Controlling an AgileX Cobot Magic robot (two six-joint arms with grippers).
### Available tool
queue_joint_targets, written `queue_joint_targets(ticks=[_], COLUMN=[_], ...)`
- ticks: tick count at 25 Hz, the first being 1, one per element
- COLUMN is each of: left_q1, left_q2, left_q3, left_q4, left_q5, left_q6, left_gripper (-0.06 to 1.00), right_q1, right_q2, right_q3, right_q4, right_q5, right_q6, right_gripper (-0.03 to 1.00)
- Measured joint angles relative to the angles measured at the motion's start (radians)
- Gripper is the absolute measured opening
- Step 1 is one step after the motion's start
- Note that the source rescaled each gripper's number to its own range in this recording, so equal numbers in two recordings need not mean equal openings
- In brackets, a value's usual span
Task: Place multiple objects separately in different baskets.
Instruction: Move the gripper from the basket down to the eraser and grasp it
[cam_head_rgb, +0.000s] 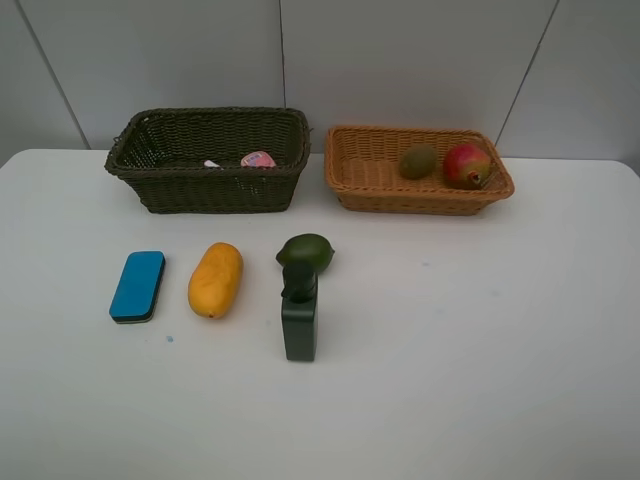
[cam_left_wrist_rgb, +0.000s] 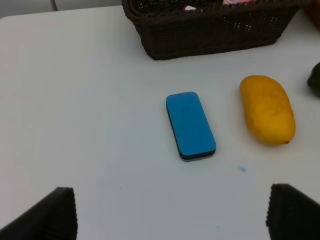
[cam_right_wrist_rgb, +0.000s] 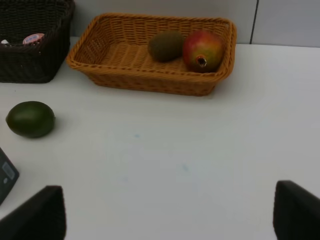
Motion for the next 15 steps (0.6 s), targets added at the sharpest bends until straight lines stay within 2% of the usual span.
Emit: queue_joint_targets(ticks=[11, 15], left_q1=[0.000, 0.000], left_q2=[0.005, 0.096], left_q3=[-0.002, -0.049], left_q4=[0.000, 0.000], left_q5=[0.000, 0.001], left_q6=[0.000, -0.011], left_gripper=[1.00, 1.00], right_q1=[0.000, 0.000], right_q2=[0.000, 0.000], right_q3=[0.000, 0.000], right_q4=[0.000, 0.000], right_q5=[0.000, 0.000], right_q6=[0.000, 0.000], right_gripper=[1.00, 1.00])
